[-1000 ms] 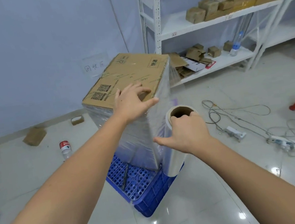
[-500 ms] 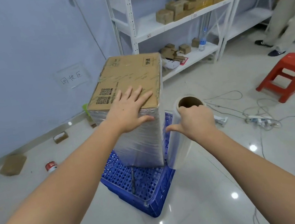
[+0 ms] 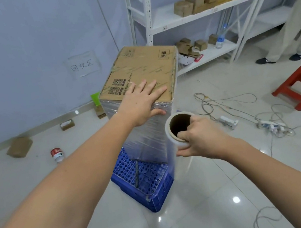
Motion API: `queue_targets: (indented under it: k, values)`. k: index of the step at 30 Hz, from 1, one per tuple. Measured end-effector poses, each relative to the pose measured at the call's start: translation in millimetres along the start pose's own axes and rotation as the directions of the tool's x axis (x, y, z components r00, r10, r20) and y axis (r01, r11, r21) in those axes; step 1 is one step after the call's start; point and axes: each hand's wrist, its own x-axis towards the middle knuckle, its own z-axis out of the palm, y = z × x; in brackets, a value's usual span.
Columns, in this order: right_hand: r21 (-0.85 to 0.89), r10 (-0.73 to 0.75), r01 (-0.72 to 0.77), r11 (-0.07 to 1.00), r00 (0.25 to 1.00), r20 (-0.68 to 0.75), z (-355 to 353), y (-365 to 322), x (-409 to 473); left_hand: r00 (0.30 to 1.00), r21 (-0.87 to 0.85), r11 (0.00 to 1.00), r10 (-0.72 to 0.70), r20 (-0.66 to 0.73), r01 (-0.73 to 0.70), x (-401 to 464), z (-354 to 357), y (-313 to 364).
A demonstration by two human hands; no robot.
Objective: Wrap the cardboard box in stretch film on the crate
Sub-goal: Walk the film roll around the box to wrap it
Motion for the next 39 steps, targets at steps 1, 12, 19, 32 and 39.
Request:
queue_targets:
  k: [1,12,19,32,39]
  values:
    - [0.016,-0.066,0.066,0.998,0.998,-0.017,2.7,-5.3,5.5,1.0,0.008,1.0,0.001,-0.002,-0.001,-0.6,-0.1,0.2]
    - [-0.02,-0.077,0.077,0.997,0.997,-0.008,-7.8,1.6,2.5,1.0,0.025,1.0,0.005,-0.005,-0.005,-0.4,-2.1,0.2]
    - [-0.059,0.146,-0.138,0.989,0.972,0.184,-24.4,-15.1,-3.6,1.0,0.001,1.0,-0.002,0.004,0.002,-0.1,-4.7,0.6]
    - [-0.099,0.661,-0.654,0.75,0.73,0.175,-30.7,-75.2,44.4,1.0,-0.046,0.999,0.011,0.015,-0.01,-0.3,-6.6,-1.7]
    - [-0.205,0.824,-0.8,0.564,0.56,0.082,-14.5,-81.8,60.3,0.982,-0.027,0.987,0.163,0.096,-0.161,7.7,-15.3,-22.8]
